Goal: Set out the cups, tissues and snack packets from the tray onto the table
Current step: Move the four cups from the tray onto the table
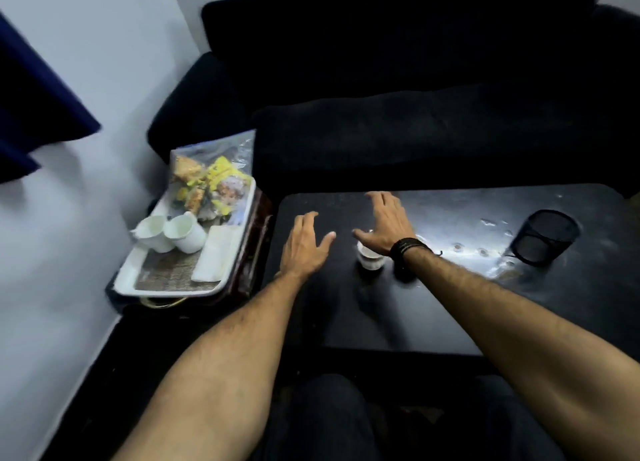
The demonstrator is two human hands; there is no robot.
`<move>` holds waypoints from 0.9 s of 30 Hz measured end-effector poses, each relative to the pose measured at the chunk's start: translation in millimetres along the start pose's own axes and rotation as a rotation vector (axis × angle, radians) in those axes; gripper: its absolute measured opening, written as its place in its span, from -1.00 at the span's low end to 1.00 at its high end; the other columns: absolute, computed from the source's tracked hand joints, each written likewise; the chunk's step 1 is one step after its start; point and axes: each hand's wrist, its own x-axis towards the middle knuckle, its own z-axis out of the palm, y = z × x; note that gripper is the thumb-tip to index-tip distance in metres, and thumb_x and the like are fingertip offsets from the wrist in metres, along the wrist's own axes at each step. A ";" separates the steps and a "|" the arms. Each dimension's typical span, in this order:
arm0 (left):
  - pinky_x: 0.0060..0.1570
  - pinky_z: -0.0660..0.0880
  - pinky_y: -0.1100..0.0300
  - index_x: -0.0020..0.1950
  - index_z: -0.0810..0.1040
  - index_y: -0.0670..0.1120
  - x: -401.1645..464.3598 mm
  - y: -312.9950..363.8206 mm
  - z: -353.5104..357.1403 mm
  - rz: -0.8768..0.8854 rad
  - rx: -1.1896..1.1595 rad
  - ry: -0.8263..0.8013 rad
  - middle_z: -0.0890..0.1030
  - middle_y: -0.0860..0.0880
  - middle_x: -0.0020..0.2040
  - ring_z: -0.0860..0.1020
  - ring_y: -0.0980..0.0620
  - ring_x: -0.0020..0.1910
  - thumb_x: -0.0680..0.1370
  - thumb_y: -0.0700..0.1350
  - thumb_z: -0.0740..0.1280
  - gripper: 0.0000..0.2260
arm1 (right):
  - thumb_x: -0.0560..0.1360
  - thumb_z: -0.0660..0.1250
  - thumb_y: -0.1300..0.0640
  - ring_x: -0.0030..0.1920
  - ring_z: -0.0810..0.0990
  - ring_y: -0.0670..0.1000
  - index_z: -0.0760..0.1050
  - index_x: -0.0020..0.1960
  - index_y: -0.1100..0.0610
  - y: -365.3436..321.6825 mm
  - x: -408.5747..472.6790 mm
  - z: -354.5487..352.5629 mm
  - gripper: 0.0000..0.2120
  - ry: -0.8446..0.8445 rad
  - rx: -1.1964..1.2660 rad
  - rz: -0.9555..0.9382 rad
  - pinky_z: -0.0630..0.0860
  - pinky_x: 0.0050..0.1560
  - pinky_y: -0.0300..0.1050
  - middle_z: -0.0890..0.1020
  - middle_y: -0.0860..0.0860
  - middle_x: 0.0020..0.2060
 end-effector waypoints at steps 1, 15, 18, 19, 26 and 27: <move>0.13 0.51 0.01 0.41 0.36 -0.07 0.1 -10.4 -16.8 -0.001 0.019 0.046 0.43 -0.07 0.29 0.52 -0.07 0.23 0.53 0.15 0.31 -0.49 | 0.33 0.42 -0.14 0.30 0.39 0.14 0.32 0.33 0.10 -19.7 4.8 6.0 -0.33 0.001 0.023 -0.037 0.39 0.30 0.08 0.44 0.09 0.26; 0.11 0.46 -0.08 0.32 0.34 -0.11 -30.1 -188.6 -166.9 -0.519 0.177 0.287 0.48 -0.21 0.27 0.50 -0.26 0.24 0.52 0.04 0.33 -0.55 | 0.41 0.39 -0.11 0.19 0.46 0.18 0.33 0.26 0.12 -244.8 38.3 135.4 -0.46 -0.259 0.162 -0.284 0.49 0.11 0.07 0.46 0.12 0.18; 0.11 0.46 -0.06 0.45 0.24 -0.08 -22.1 -209.5 -181.8 -0.659 0.193 0.278 0.44 -0.23 0.34 0.47 -0.26 0.29 0.49 -0.02 0.35 -0.43 | 0.38 0.43 -0.09 0.22 0.47 0.22 0.28 0.35 0.09 -273.9 52.1 157.3 -0.36 -0.309 0.183 -0.267 0.49 0.11 0.08 0.45 0.16 0.23; 0.09 0.45 -0.06 0.47 0.23 -0.06 -18.2 -214.5 -185.5 -0.685 0.193 0.273 0.43 -0.23 0.35 0.47 -0.27 0.30 0.49 -0.04 0.35 -0.41 | 0.38 0.44 -0.07 0.23 0.46 0.23 0.25 0.39 0.07 -282.8 57.0 163.7 -0.32 -0.322 0.183 -0.276 0.50 0.11 0.09 0.44 0.18 0.26; 0.13 0.47 -0.07 0.56 0.09 0.10 28.8 -231.8 -199.1 -0.795 0.220 0.162 0.39 -0.21 0.38 0.50 -0.26 0.28 0.35 0.17 0.51 -0.09 | 0.42 0.43 -0.06 0.24 0.46 0.30 0.20 0.44 0.03 -315.3 90.3 197.0 -0.31 -0.406 -0.003 -0.276 0.50 0.10 0.13 0.42 0.28 0.26; 0.12 0.47 -0.08 0.57 0.07 0.12 34.6 -233.5 -199.3 -0.797 0.243 0.145 0.39 -0.21 0.37 0.50 -0.25 0.28 0.35 0.17 0.51 -0.09 | 0.43 0.41 -0.05 0.24 0.47 0.30 0.20 0.44 0.02 -316.9 93.3 198.8 -0.33 -0.424 -0.016 -0.278 0.50 0.11 0.14 0.42 0.28 0.26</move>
